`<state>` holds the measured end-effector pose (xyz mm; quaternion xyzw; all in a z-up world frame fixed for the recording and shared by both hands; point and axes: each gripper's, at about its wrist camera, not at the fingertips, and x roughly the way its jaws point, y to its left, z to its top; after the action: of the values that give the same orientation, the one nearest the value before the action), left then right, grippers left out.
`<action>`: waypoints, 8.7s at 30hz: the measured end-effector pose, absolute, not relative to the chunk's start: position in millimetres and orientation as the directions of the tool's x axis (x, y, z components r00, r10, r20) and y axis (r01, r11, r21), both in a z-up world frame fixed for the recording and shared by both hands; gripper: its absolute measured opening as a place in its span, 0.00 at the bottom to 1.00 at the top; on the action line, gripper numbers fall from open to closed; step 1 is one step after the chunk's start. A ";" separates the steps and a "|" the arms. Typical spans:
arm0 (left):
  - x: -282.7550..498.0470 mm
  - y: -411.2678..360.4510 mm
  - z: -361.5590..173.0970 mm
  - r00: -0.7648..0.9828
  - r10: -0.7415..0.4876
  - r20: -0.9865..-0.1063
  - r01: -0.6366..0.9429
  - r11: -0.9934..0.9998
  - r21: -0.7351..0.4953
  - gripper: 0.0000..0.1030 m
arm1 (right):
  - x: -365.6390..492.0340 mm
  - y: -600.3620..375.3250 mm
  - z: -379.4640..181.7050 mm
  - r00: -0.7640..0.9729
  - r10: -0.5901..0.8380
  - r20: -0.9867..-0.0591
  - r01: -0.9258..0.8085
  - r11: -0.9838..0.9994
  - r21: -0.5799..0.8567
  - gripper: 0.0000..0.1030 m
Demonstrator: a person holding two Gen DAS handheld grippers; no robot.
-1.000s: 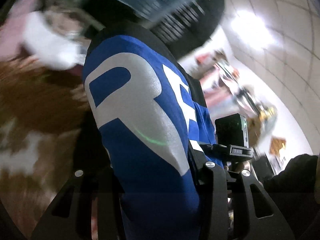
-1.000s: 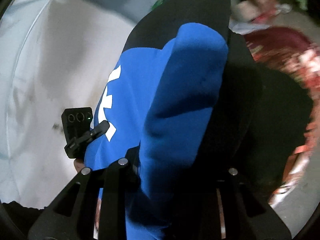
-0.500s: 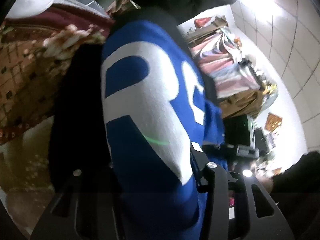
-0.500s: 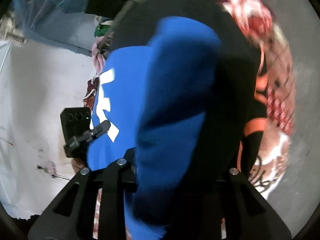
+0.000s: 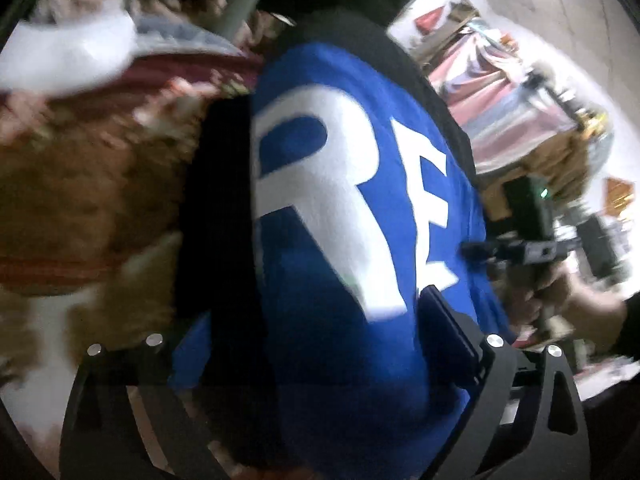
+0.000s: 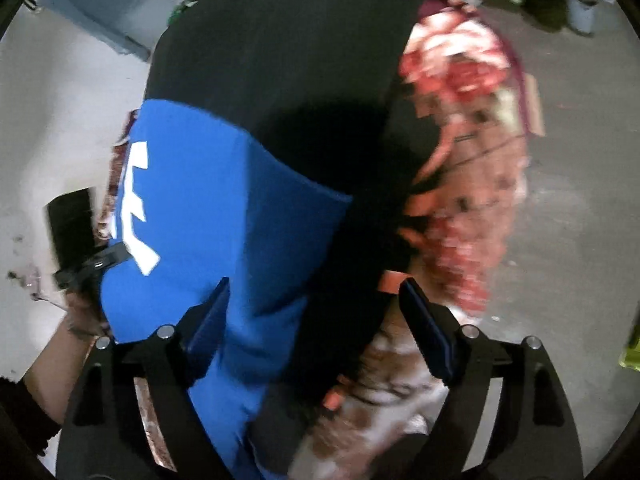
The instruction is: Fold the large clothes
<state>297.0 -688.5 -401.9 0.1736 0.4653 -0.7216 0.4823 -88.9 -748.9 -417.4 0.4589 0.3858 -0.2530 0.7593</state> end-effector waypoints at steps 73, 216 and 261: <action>289.9 -837.5 -356.7 0.040 -0.500 -0.865 0.926 0.343 -0.155 0.96 | -79.3 -642.0 -423.5 0.360 -0.408 -0.839 0.774 0.632 0.025 0.95; 79.7 -525.1 -103.1 0.121 -0.648 -0.752 0.957 0.277 -0.085 0.95 | -156.0 -569.6 -126.4 0.524 -0.259 -0.812 0.696 0.679 0.232 0.95; 76.3 -518.1 -106.8 0.154 -0.645 -0.748 0.960 0.276 -0.041 0.95 | -149.8 -568.9 -120.3 0.521 -0.258 -0.813 0.695 0.682 0.229 0.95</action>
<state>76.3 -518.1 -106.8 0.2319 0.3393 -0.5550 0.7233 -149.8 -568.9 -120.3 0.2759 0.3955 -0.2878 0.8274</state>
